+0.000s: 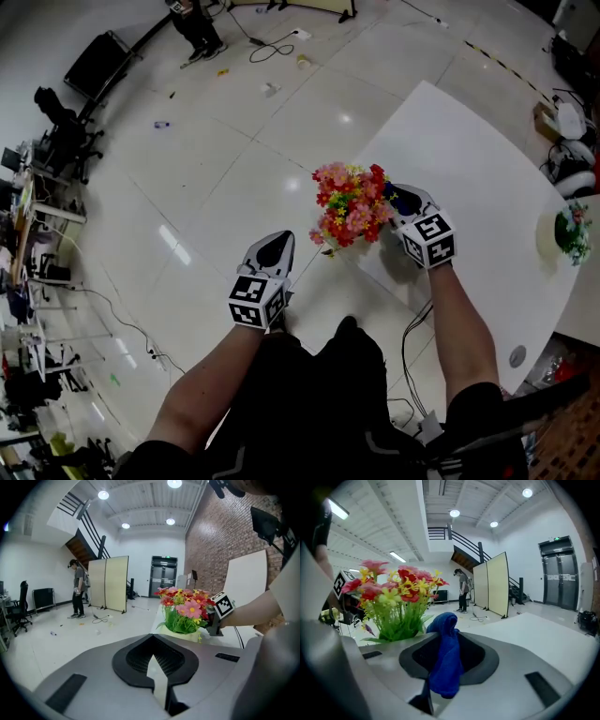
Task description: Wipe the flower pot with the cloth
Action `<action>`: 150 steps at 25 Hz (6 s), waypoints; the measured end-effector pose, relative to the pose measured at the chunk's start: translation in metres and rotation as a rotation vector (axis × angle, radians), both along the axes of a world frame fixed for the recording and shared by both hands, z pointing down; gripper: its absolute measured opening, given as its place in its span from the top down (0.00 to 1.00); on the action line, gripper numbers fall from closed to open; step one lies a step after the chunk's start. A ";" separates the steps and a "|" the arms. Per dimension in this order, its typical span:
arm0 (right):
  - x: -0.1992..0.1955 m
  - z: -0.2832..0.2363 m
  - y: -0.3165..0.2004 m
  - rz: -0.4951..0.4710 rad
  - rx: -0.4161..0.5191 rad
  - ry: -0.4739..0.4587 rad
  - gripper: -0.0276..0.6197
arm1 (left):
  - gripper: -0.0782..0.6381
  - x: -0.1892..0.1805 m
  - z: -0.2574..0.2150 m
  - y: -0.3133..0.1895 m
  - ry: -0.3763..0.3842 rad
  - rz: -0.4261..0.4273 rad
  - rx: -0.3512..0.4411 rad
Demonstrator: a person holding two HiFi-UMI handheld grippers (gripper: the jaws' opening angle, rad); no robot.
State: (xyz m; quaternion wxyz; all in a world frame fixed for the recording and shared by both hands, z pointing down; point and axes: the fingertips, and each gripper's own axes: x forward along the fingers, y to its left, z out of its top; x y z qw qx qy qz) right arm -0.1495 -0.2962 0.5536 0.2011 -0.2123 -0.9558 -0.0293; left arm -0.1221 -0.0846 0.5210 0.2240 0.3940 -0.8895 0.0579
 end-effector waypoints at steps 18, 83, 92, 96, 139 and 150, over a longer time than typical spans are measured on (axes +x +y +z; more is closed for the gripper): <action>0.108 -0.002 0.003 0.205 -0.039 0.050 0.81 | 0.89 0.016 -0.017 -0.025 0.015 0.139 -0.002; -0.034 -0.069 0.205 1.573 -0.105 0.013 0.81 | 0.89 -0.192 -0.057 -0.015 0.036 1.203 0.216; -0.026 -0.059 0.177 1.747 -0.105 -0.007 0.81 | 0.89 -0.172 -0.047 -0.075 0.062 1.365 0.169; -0.031 -0.062 0.166 1.857 -0.068 0.004 0.81 | 0.89 -0.182 -0.047 -0.099 0.092 1.444 0.184; 0.065 0.006 0.203 2.569 -0.061 0.058 0.81 | 0.89 -0.131 -0.012 -0.118 0.193 1.982 0.126; 0.048 -0.065 0.208 2.311 0.001 -0.037 0.81 | 0.89 -0.112 -0.043 -0.101 0.203 1.949 0.179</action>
